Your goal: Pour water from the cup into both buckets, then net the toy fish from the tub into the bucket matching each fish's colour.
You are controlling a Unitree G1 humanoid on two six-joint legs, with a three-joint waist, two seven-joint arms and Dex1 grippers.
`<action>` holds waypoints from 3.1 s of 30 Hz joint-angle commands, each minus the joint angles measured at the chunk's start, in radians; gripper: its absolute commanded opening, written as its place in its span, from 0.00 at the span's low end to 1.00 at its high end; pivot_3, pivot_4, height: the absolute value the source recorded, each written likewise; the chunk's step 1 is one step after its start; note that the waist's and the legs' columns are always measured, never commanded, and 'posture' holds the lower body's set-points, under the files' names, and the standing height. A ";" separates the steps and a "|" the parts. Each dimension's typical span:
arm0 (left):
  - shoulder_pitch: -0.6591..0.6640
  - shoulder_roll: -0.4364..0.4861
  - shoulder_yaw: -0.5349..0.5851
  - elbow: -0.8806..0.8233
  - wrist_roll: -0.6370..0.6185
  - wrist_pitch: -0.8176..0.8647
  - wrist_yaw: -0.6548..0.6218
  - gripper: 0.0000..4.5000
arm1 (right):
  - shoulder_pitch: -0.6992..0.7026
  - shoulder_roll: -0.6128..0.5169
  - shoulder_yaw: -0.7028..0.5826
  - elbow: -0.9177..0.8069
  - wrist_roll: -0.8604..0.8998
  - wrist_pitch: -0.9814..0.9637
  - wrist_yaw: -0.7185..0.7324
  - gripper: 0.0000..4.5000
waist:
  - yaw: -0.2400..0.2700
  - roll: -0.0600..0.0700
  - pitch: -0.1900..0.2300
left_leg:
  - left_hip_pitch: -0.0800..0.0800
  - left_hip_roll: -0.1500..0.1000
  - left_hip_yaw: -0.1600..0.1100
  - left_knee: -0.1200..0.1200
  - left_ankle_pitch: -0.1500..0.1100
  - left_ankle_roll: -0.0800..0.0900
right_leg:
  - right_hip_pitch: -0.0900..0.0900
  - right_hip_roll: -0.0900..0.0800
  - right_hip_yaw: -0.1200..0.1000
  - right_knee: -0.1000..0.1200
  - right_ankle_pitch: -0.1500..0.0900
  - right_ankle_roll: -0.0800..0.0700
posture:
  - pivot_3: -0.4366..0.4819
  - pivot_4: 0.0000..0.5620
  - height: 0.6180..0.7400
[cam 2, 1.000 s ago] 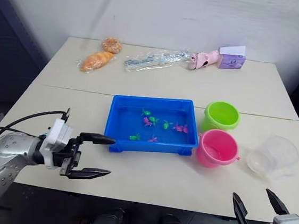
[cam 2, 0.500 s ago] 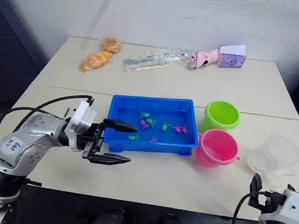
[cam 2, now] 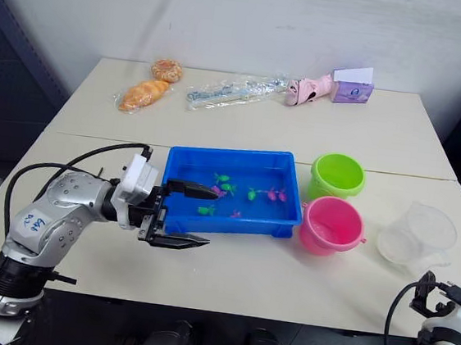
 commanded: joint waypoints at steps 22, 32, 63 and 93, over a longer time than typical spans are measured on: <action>-0.014 -0.002 -0.004 0.002 0.056 -0.043 -0.006 1.00 | -0.165 -0.039 -0.038 0.198 0.016 -0.122 -0.034 1.00 | -0.001 0.000 0.000 | 0.000 0.000 0.000 0.000 0.000 0.000 | 0.000 0.000 0.000 0.000 0.000 0.000 | 0.48 0.27 1.00; -0.020 -0.009 -0.010 -0.005 0.078 -0.038 0.014 1.00 | -0.268 -0.058 -0.044 0.318 0.012 -0.168 -0.096 1.00 | -0.001 0.000 0.000 | 0.000 0.000 0.000 0.000 0.000 0.000 | 0.000 0.000 0.000 0.000 0.000 0.000 | 0.48 0.27 1.00; -0.013 -0.032 -0.004 -0.001 0.056 -0.017 0.015 1.00 | -0.221 -0.203 -0.022 0.041 0.119 -0.145 0.062 0.01 | 0.000 0.004 0.003 | -0.001 0.000 0.000 0.000 0.000 0.000 | 0.000 0.000 0.000 -0.001 0.000 0.001 | 0.48 0.27 1.00; -0.025 -0.143 -0.021 0.036 0.052 -0.005 0.073 1.00 | -0.091 -0.499 0.146 -0.322 -0.329 -0.001 0.201 0.01 | 0.015 0.001 0.005 | -0.002 0.000 0.000 -0.001 0.001 0.000 | 0.000 0.001 -0.001 -0.005 0.000 0.003 | 0.48 0.27 1.00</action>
